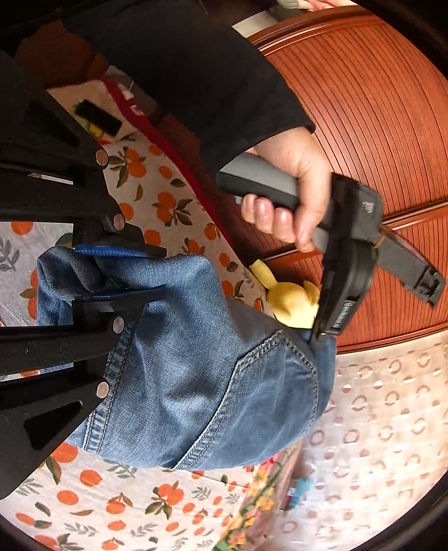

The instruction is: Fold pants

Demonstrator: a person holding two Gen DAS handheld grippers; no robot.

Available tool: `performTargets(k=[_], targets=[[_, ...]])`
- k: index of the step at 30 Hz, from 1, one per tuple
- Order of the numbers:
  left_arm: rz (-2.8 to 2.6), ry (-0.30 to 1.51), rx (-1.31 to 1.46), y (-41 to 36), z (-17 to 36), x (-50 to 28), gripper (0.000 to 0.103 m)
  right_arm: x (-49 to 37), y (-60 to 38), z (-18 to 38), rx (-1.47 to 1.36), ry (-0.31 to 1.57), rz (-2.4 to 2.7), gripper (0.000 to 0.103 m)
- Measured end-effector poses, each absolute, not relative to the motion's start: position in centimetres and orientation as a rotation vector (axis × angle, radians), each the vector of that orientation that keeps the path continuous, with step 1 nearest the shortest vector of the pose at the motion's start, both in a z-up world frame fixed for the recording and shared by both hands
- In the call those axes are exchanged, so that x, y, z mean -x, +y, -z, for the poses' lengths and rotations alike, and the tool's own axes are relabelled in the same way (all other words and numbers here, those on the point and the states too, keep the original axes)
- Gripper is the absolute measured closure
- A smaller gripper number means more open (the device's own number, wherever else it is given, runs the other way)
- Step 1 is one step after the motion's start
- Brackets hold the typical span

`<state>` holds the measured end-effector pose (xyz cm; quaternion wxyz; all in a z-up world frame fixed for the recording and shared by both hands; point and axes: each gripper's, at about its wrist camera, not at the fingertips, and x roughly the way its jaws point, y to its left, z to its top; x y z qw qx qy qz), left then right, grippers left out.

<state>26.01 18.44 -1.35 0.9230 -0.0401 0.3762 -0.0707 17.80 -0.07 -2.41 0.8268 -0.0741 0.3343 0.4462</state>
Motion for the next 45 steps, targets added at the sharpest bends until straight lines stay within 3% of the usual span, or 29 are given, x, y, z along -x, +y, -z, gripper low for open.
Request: performTargets(k=[6, 8, 10, 13, 20, 28, 37, 41, 45], targets=[[0.127, 0.729, 0.008, 16.9, -0.9, -24.5, 0.082, -17.8, 0.3, 2.6, 0.141, 0.713, -0.948, 0.084], [0.125, 0.715, -0.015, 16.7, -1.4, -24.1, 0.076, -17.5, 0.2, 2.4, 0.136, 0.71, -0.949, 0.081], [0.138, 0.715, -0.007, 16.9, -1.5, -24.0, 0.064, -16.8, -0.2, 2.2, 0.132, 0.71, -0.95, 0.078], [0.151, 0.703, -0.008, 16.5, -1.6, -23.6, 0.057, -16.3, -0.7, 1.8, 0.134, 0.701, -0.942, 0.074], [0.222, 0.697, -0.054, 13.4, -1.5, -22.6, 0.056, -15.0, -3.5, -0.4, 0.11, 0.662, -0.89, 0.061], [0.26, 0.767, -0.108, 11.1, 2.0, -21.7, 0.056, -16.9, -6.3, -0.4, 0.107, 0.623, -0.751, 0.061], [0.218, 0.854, -0.103, 12.5, 6.2, -21.6, 0.056, -18.5, -3.4, 4.2, 0.155, 0.734, -0.728, 0.06], [0.215, 0.842, -0.086, 12.7, 6.0, -21.3, 0.056, -18.4, -2.8, 5.0, 0.145, 0.746, -0.74, 0.054], [0.227, 0.792, -0.068, 12.0, 4.3, -19.6, 0.056, -18.6, -3.8, 4.8, 0.104, 0.755, -0.752, 0.054]])
